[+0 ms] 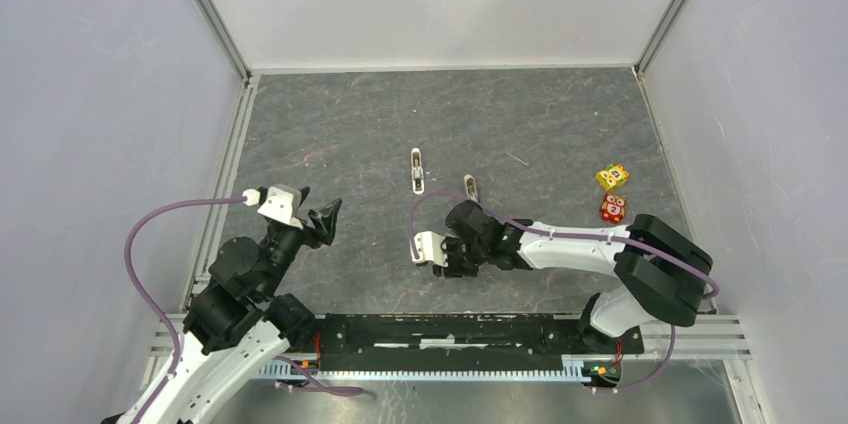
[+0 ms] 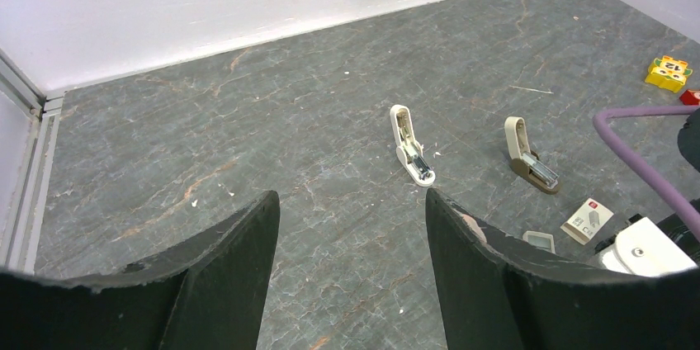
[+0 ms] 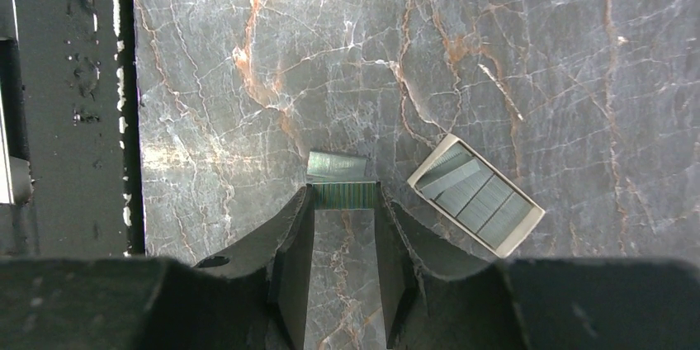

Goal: Load the staples into the stapler

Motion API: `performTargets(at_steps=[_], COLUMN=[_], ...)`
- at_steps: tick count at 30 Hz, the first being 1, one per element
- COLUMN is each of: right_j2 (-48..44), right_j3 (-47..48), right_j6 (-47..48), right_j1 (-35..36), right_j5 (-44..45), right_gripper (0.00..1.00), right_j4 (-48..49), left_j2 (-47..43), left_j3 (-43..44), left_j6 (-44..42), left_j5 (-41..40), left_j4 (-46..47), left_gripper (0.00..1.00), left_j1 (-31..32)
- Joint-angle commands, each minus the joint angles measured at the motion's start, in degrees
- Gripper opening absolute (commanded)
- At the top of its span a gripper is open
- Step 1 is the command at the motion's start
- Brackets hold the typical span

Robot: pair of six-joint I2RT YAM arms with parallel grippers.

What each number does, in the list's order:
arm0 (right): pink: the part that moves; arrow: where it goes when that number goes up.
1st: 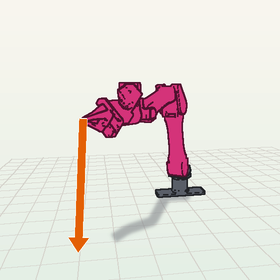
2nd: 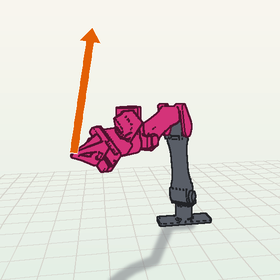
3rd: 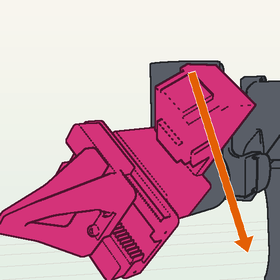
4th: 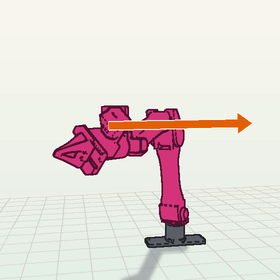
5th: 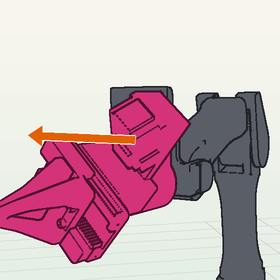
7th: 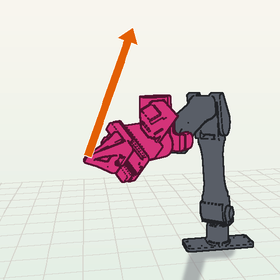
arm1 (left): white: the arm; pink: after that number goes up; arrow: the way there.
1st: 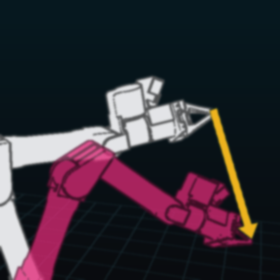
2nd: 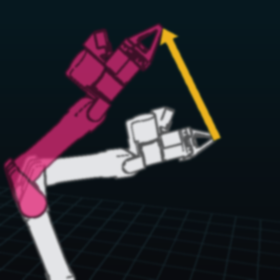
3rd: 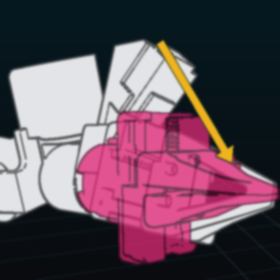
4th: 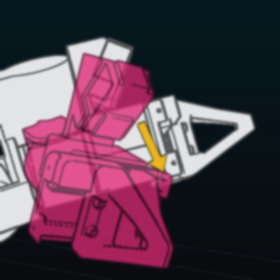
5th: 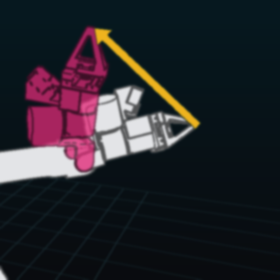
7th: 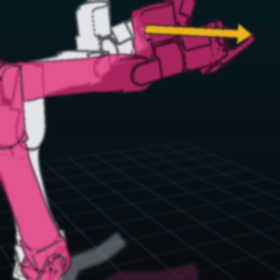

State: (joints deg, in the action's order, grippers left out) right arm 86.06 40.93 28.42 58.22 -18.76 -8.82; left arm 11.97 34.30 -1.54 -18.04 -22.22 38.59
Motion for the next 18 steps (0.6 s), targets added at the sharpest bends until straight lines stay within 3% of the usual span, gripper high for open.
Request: performTargets(at_steps=[1,9,18], right_j2=[-3.0,-8.3,-11.5], right_j3=[1.3,0.0,0.4], right_j6=[1.5,3.8,7.6], right_j1=[-0.2,-5.4,-22.3], right_j5=[1.1,5.1,5.9], right_gripper=[0.36,0.34,0.36], right_j4=[-0.9,-2.9,-5.9], left_j2=[0.2,0.0,0.4], left_j3=[-0.1,-0.2,-0.3], left_j6=[-3.2,-3.2,-3.1], left_j5=[-1.1,-0.9,0.0], left_j4=[2.2,2.2,2.5], left_gripper=[0.72,0.72,0.72], left_j1=[-0.1,-0.1,-0.1])
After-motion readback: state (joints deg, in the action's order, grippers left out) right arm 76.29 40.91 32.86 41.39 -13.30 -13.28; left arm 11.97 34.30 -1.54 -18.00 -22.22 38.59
